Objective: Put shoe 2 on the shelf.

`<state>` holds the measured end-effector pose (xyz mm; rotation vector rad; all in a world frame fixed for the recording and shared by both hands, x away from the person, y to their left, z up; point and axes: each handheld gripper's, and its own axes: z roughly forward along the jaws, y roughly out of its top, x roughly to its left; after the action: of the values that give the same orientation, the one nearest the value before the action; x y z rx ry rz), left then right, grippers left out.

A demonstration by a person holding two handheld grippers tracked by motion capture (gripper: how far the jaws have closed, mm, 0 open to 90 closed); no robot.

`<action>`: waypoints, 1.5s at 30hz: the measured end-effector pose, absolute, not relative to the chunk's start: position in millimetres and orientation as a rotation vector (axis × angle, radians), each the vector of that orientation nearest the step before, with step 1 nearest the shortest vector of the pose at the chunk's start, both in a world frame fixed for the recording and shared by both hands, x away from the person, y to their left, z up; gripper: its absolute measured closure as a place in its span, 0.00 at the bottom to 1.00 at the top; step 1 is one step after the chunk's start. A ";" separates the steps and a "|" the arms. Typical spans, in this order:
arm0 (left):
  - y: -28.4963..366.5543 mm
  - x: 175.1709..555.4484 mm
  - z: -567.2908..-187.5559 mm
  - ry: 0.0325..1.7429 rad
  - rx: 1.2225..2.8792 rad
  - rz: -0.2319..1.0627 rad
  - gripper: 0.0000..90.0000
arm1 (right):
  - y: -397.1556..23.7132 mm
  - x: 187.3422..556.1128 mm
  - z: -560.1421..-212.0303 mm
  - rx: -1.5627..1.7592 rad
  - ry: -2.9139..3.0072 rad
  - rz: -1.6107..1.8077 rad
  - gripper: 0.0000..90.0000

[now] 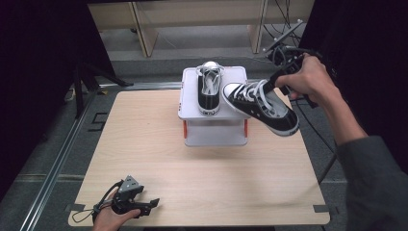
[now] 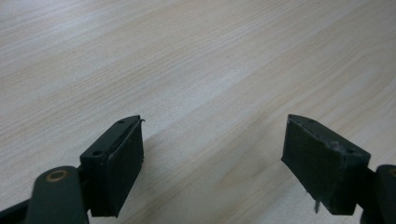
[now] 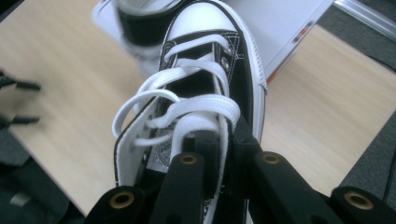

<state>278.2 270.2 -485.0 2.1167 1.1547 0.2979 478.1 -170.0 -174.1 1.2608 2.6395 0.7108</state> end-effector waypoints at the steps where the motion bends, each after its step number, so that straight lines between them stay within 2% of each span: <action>1: 269.9 277.9 -485.0 1.152 2.112 0.296 0.22 | -168.9 483.6 -174.2 1.271 2.626 0.714 0.96; 11: 268.2 277.4 -484.3 1.132 2.110 0.303 0.22 | -151.6 551.7 -190.6 1.477 2.430 0.726 0.96; 24: 267.8 275.9 -482.0 1.116 2.111 0.297 0.22 | -133.4 596.9 -215.6 1.681 2.224 0.808 0.96; 31: 267.4 275.3 -481.1 1.107 2.109 0.297 0.22 | -128.0 603.6 -226.6 1.731 2.182 0.822 0.95; 45: 265.6 275.7 -482.9 1.118 2.111 0.288 0.22 | -122.4 591.2 -228.4 1.831 2.201 0.977 0.93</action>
<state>275.7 265.6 -482.9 2.1108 1.1181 0.2881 591.2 -122.4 -228.4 1.8306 2.2014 0.9770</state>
